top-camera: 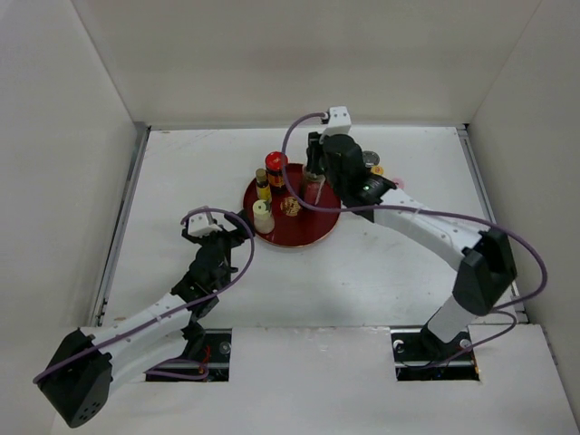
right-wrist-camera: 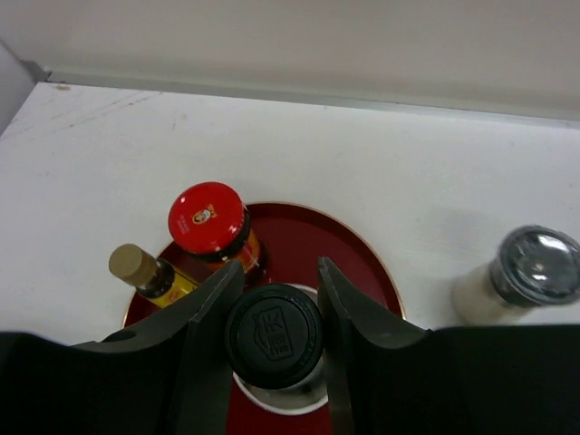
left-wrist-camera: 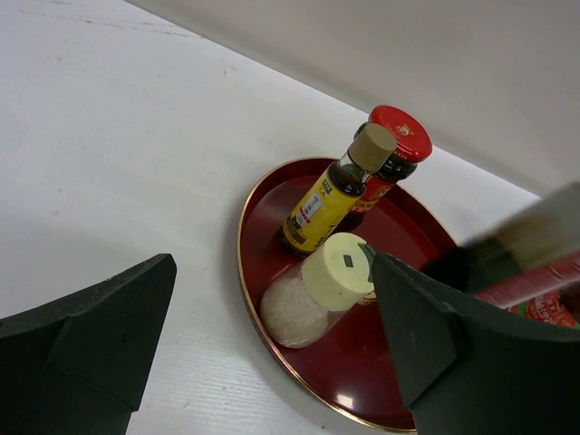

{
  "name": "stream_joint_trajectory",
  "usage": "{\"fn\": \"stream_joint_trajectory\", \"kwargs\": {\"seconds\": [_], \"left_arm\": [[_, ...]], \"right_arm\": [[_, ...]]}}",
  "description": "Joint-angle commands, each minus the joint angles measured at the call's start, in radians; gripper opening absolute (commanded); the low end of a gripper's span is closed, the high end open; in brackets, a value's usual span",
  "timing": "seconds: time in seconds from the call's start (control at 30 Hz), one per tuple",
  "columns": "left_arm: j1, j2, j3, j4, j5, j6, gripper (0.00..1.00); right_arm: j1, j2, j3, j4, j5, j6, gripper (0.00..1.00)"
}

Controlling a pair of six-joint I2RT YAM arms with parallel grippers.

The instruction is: Organize the condiment bottles

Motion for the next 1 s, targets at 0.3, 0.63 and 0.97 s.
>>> {"fn": "stream_joint_trajectory", "kwargs": {"seconds": [0.3, 0.63, 0.97], "left_arm": [[0.003, -0.002, -0.009, 0.05, 0.007, -0.013, 0.91], [0.002, 0.025, -0.003, 0.05, 0.011, -0.016, 0.91], [0.011, 0.037, -0.003, 0.055, 0.025, -0.022, 0.91]], "right_arm": [[-0.057, 0.276, 0.367, 0.179, -0.042, -0.088, 0.23], [-0.081, 0.353, 0.422, 0.193, -0.044, -0.114, 0.23], [-0.076, 0.39, 0.378, 0.224, -0.036, -0.134, 0.34]]}}
